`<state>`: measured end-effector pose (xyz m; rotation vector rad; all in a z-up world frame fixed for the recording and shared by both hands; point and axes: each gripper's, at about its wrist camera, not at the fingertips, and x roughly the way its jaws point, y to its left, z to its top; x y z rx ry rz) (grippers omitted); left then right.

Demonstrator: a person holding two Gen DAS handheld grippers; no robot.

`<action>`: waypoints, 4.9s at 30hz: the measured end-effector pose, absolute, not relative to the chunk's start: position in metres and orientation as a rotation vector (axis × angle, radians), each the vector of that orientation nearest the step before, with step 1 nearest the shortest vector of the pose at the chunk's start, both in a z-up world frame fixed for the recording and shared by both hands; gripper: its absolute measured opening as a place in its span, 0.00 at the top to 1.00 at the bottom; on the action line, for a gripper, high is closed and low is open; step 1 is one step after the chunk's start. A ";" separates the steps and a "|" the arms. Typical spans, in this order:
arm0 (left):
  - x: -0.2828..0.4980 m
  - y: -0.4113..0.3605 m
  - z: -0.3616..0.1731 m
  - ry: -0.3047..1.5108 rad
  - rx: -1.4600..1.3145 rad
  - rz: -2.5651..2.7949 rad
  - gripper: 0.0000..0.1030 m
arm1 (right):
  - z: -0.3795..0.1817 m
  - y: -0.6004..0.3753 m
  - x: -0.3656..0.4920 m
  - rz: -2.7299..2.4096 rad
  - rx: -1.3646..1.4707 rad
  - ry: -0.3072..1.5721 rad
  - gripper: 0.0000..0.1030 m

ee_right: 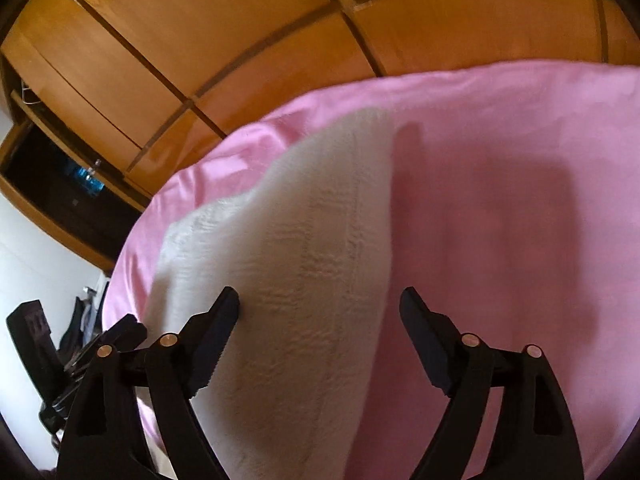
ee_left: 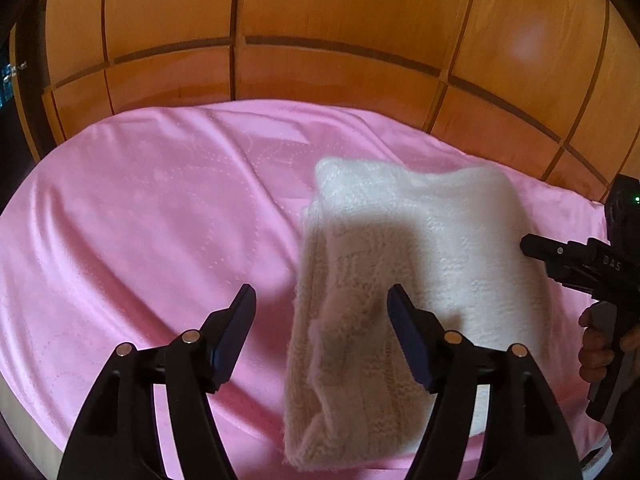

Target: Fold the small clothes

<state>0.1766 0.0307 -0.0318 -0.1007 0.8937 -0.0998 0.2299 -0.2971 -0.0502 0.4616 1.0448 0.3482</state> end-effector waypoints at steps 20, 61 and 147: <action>0.180 0.057 -0.080 0.927 -0.356 -0.366 0.79 | -0.049 -0.246 0.216 0.574 0.422 1.052 0.55; 0.197 -0.312 -0.063 0.949 0.126 -0.682 0.66 | 0.035 -0.515 0.043 -0.299 0.336 0.751 0.32; 0.090 -0.197 0.013 0.701 0.081 -0.387 0.02 | 0.029 -0.386 -0.008 -0.689 0.185 0.709 0.04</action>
